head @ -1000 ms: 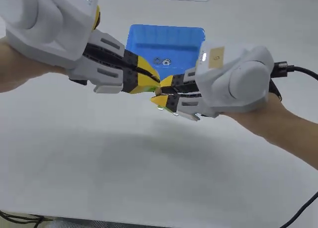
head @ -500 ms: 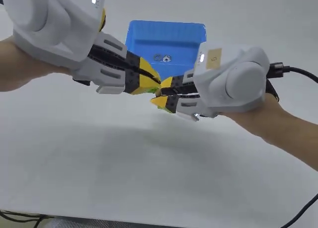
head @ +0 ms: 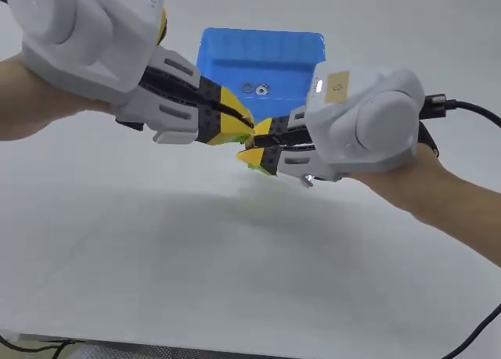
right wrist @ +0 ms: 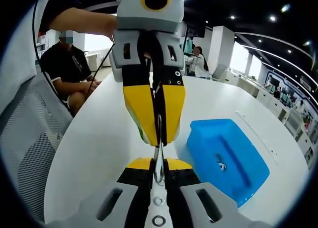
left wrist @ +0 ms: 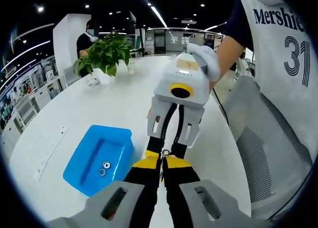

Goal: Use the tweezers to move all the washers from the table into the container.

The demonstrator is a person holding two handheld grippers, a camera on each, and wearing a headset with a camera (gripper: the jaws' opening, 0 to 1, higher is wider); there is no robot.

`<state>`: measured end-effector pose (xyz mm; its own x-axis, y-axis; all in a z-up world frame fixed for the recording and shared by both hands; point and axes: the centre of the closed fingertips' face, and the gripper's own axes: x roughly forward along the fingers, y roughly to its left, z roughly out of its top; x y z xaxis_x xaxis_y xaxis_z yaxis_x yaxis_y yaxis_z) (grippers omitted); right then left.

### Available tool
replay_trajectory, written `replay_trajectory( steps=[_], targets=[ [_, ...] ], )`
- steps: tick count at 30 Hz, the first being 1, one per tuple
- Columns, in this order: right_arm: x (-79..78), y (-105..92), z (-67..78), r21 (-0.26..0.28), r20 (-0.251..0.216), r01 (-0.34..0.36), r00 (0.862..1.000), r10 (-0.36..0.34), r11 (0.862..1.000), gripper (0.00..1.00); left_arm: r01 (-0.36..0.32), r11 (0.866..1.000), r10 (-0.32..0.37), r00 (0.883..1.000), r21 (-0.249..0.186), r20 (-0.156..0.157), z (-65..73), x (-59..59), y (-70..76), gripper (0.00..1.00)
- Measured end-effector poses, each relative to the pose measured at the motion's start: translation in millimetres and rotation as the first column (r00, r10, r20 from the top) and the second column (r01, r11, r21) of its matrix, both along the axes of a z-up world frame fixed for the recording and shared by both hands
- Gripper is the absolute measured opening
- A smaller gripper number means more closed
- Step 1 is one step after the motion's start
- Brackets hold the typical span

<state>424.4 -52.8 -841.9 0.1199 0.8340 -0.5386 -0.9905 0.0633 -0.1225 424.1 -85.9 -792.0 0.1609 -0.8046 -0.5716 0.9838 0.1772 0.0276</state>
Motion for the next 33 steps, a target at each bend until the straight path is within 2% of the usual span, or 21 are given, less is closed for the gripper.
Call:
replay_trajectory(
  steps=[6,10,18,27,28,29,31,33],
  targets=[
    [-0.7,0.0,0.2,0.002,0.001,-0.006,1.0,0.006,1.0,0.1,-0.008,1.0,0.008,1.0,-0.005,-0.004,-1.1,1.0,0.6,0.07],
    [0.3,-0.1,0.4,0.014,-0.033,-0.006,0.999,0.006,1.0,0.1,-0.008,1.0,0.008,1.0,-0.003,-0.005,0.4,0.1,0.1,0.06],
    [0.9,1.1,-1.1,-0.003,-0.035,-0.036,0.999,0.036,0.999,0.11,-0.011,1.0,0.011,1.0,-0.001,-0.003,-0.6,2.5,0.8,0.06],
    [0.3,0.3,-1.7,-0.003,-0.06,-0.026,0.998,0.025,1.0,0.15,-0.007,1.0,0.007,1.0,0.002,0.0,-0.6,3.1,-0.4,0.06],
    [-0.2,-3.4,-8.4,-0.046,-0.057,-0.032,0.998,0.029,0.998,0.15,-0.007,1.0,0.007,1.0,0.002,0.001,-0.3,3.1,-0.4,0.06],
    [-0.5,-5.0,-11.6,-0.065,-0.043,-0.042,0.998,0.039,0.997,0.15,-0.007,1.0,0.007,1.0,0.003,0.002,-0.2,3.1,-0.2,0.06],
    [-0.1,-6.0,-15.4,-0.047,-0.034,-0.037,0.999,0.035,0.998,0.15,-0.008,1.0,0.008,1.0,0.005,0.001,-0.2,2.6,0.3,0.06],
    [1.5,-6.5,-12.2,-0.026,-0.043,-0.017,0.999,0.016,1.0,0.14,-0.009,1.0,0.009,1.0,0.007,0.001,0.1,2.2,0.8,0.06]
  ],
)
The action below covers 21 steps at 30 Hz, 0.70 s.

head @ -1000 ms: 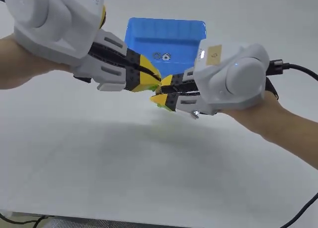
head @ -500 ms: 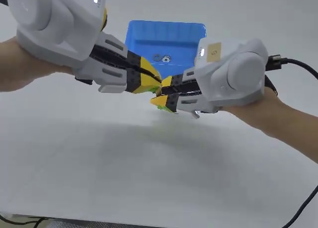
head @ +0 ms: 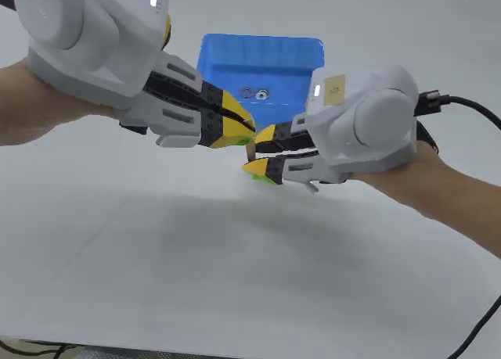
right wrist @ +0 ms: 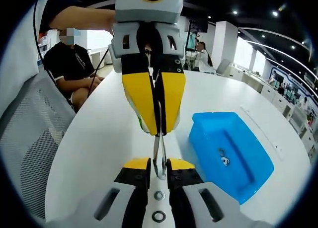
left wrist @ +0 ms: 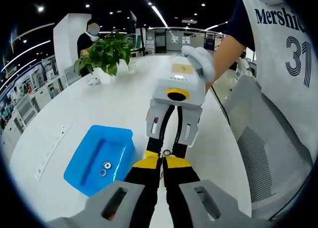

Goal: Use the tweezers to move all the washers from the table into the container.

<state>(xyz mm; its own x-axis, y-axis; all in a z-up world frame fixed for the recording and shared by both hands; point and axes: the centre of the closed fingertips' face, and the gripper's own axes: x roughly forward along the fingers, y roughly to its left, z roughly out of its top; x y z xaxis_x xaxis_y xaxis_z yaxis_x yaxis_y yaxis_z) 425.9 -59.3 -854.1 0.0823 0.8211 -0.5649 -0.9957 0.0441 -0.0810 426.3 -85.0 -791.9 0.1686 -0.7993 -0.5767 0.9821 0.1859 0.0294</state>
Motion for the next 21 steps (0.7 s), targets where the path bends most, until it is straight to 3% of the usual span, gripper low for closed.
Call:
replay_trajectory(
  steps=[13,21],
  targets=[
    [0.6,-0.3,2.7,0.01,-0.007,0.011,1.0,-0.011,1.0,0.11,-0.008,1.0,0.008,1.0,0.003,0.001,-1.0,3.6,1.4,0.06],
    [0.6,1.4,14.2,0.028,0.004,0.021,1.0,-0.021,0.999,0.1,-0.013,1.0,0.014,1.0,-0.01,0.01,8.8,4.1,2.3,0.06]
  ],
)
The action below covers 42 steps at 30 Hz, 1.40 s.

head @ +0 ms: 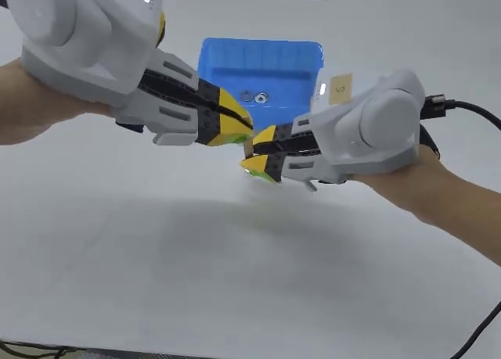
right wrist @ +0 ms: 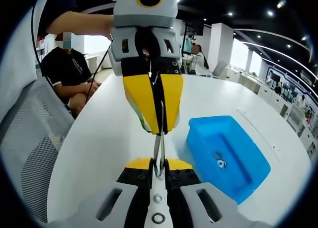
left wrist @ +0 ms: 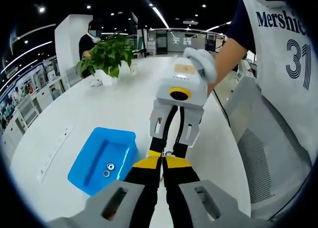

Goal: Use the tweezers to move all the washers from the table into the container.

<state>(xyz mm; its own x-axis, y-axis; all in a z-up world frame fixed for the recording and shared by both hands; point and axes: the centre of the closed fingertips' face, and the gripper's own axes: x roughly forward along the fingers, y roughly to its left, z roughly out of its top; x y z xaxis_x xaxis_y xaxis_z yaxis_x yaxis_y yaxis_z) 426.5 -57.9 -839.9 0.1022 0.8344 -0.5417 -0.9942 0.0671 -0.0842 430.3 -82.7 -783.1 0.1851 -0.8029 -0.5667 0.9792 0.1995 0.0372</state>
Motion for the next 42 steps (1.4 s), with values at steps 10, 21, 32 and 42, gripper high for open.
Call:
replay_trajectory(
  steps=[10,21,32,42],
  targets=[
    [5.3,0.1,32.7,0.024,0.057,0.002,0.998,-0.003,1.0,0.1,0.011,1.0,-0.011,0.999,-0.009,0.049,32.3,1.7,-1.5,0.06],
    [20.4,-5.4,71.4,0.043,0.131,0.014,0.991,-0.019,0.999,0.1,0.034,0.999,-0.031,0.991,-0.022,0.128,74.2,10.8,-10.1,0.06],
    [51.3,-7.9,96.7,0.058,0.196,0.03,0.98,-0.041,0.998,0.1,0.056,0.998,-0.051,0.981,-0.018,0.188,98.7,36.8,-12.5,0.06],
    [83.5,-0.9,85.3,0.04,0.213,0.027,0.976,-0.035,0.999,0.1,0.052,0.999,-0.052,0.978,0.009,0.2,87.0,68.7,-3.6,0.06]
  ],
)
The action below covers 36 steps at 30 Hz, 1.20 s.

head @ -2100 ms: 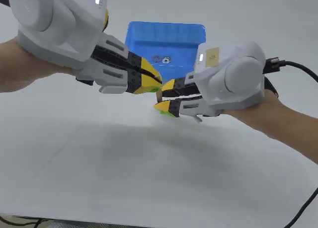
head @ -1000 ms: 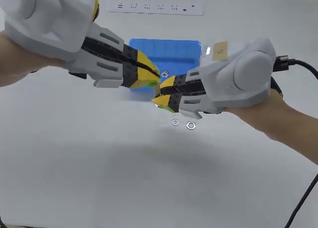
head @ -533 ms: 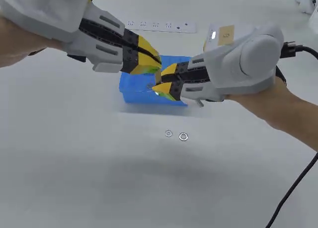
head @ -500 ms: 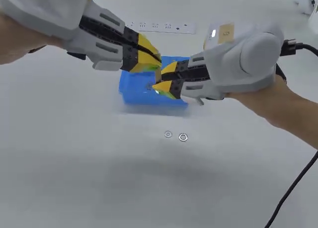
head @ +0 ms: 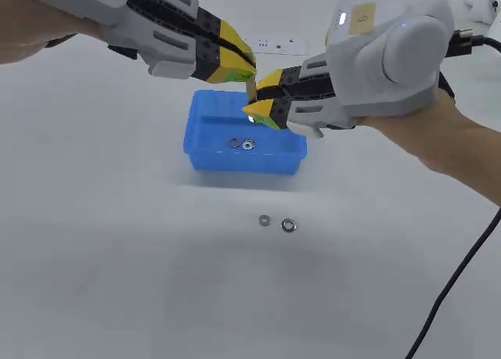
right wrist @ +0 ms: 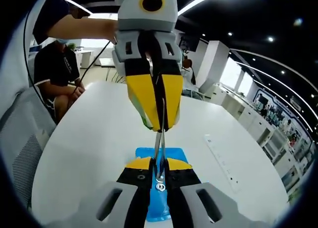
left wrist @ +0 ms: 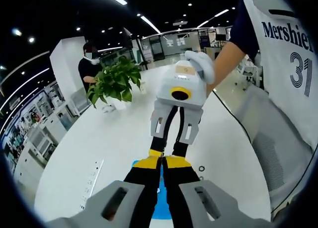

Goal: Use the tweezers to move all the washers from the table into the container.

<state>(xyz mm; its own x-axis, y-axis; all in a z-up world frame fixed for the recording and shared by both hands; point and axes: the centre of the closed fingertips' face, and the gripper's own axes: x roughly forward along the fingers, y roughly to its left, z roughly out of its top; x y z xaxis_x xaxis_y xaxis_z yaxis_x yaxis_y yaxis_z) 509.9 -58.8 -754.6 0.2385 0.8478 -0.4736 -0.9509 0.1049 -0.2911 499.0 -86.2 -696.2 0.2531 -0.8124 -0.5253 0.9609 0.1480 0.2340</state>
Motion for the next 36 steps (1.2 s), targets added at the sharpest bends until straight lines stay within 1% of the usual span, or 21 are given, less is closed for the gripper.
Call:
replay_trajectory(
  steps=[3,5,6,8,9,10,11,12,14,15,18,22,26,33,36],
  targets=[
    [8.8,1.8,-8.8,-0.024,0.004,-0.014,1.0,0.014,1.0,0.1,0.001,1.0,-0.001,1.0,0.004,-0.011,-9.5,8.1,1.4,0.06],
    [15.4,2.8,-18.6,-0.041,-0.003,-0.017,1.0,0.017,0.999,0.1,-0.012,1.0,0.012,1.0,0.007,-0.022,-19.2,16.2,3.9,0.06],
    [19.2,2.7,-25.8,-0.051,-0.01,-0.013,1.0,0.012,0.999,0.1,-0.029,0.999,0.029,0.999,0.021,-0.027,-26.6,22.0,7.1,0.06],
    [23.6,2.6,-35.1,-0.058,-0.024,-0.004,1.0,0.003,0.998,0.1,-0.051,0.998,0.053,0.998,0.036,-0.039,-36.7,29.0,11.2,0.06],
    [25.9,2.8,-40.8,-0.057,-0.033,0.002,0.999,-0.004,0.998,0.1,-0.052,0.998,0.053,0.998,0.036,-0.045,-44.2,33.7,13.7,0.06],
    [26.4,3.4,-44.6,-0.052,-0.046,0.005,0.999,-0.007,0.999,0.1,-0.053,0.998,0.055,0.997,0.034,-0.051,-48.3,35.8,14.6,0.06],
    [26.7,4.1,-48.3,-0.049,-0.059,0.008,0.998,-0.011,0.999,0.1,-0.052,0.998,0.054,0.996,0.032,-0.067,-53.6,35.7,14.4,0.06],
    [27.4,5.0,-54.2,-0.054,-0.062,0.007,0.998,-0.01,0.998,0.1,-0.052,0.998,0.054,0.996,0.035,-0.072,-57.6,36.6,14.7,0.06],
    [27.3,6.1,-64.9,-0.067,-0.076,0.004,0.997,-0.009,0.998,0.1,-0.05,0.998,0.055,0.994,0.046,-0.093,-67.9,37.0,15.8,0.06],
    [27.3,6.6,-69.9,-0.069,-0.086,0.006,0.996,-0.012,0.998,0.1,-0.053,0.997,0.057,0.993,0.048,-0.099,-72.5,37.5,15.9,0.06],
    [26.4,6.8,-78.0,-0.072,-0.1,0.005,0.995,-0.012,0.997,0.1,-0.053,0.997,0.058,0.992,0.05,-0.113,-80.5,36.5,15.9,0.06],
    [25.3,6.8,-83.2,-0.07,-0.115,0.005,0.993,-0.013,0.998,0.1,-0.051,0.997,0.057,0.991,0.053,-0.124,-86.2,36.2,14.8,0.06],
    [26.6,5.7,-85.7,-0.079,-0.109,0.005,0.994,-0.014,0.997,0.11,-0.048,0.997,0.055,0.991,0.058,-0.126,-88.1,35.9,13.4,0.06],
    [25.2,5.6,-84.6,-0.076,-0.13,0.01,0.991,-0.02,0.997,0.11,-0.039,0.998,0.046,0.991,0.056,-0.123,-85.5,33.4,6.8,0.06],
    [24.1,4.9,-81.4,-0.076,-0.126,0.016,0.992,-0.026,0.997,0.11,-0.038,0.998,0.045,0.992,0.055,-0.12,-82.6,32.2,5.4,0.06]
  ],
)
